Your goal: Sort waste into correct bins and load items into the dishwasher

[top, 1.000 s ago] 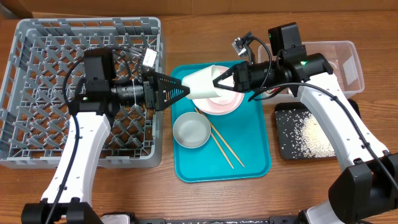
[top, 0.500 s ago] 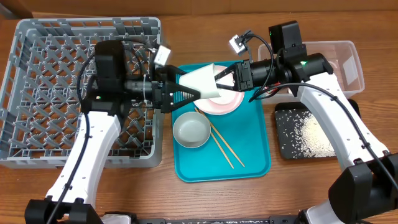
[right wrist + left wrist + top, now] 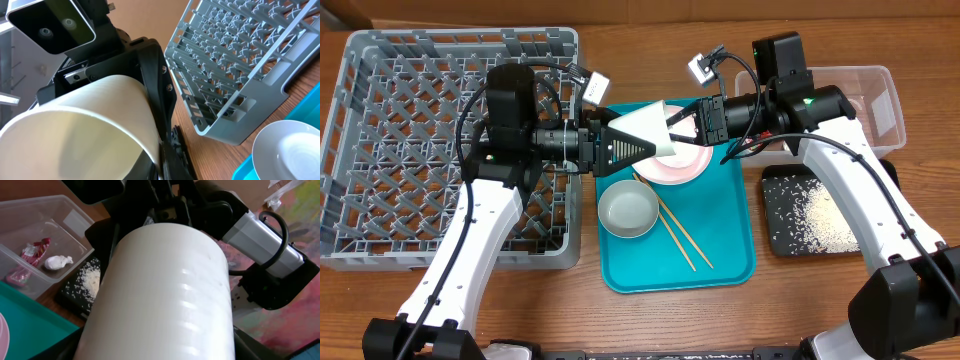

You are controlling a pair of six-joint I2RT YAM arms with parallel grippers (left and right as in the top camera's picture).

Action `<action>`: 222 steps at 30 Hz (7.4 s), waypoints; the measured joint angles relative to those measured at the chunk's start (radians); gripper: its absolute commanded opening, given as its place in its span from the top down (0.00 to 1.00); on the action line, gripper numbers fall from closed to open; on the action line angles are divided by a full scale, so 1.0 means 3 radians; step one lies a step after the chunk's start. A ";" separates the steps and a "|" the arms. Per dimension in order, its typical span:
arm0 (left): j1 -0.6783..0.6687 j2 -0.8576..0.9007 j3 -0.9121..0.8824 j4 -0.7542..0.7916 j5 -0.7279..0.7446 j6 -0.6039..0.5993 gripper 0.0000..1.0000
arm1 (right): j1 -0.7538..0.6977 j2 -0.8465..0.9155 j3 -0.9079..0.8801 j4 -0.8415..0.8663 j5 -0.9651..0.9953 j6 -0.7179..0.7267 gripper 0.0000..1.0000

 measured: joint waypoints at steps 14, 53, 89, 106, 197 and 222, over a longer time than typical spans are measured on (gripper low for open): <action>0.0001 0.0000 0.0000 0.0062 -0.0159 -0.0018 0.71 | 0.0001 0.0000 0.0000 -0.0001 -0.0014 -0.0005 0.76; 0.1274 -0.0647 0.0003 -0.2430 -0.3524 0.0767 0.95 | -0.0341 -0.0506 -0.0001 -0.1579 0.3128 -0.0188 0.49; 0.1517 -0.0586 0.0004 -0.3000 -0.4990 0.0244 0.96 | -0.0342 -0.0608 -0.0001 -0.1871 0.3353 -0.0196 0.49; 0.1841 -0.0051 0.0004 -0.2897 -0.4779 0.0046 0.96 | -0.0342 -0.0608 -0.0001 -0.1873 0.3357 -0.0195 0.49; 0.1623 0.0253 0.0322 -0.3192 -0.5060 0.0336 0.96 | -0.0341 -0.0608 -0.0001 -0.1961 0.3363 -0.0195 0.48; 0.1794 0.0225 0.0502 -0.3003 -0.5413 0.0285 0.56 | -0.0341 -0.0608 -0.0001 -0.1963 0.3414 -0.0196 0.45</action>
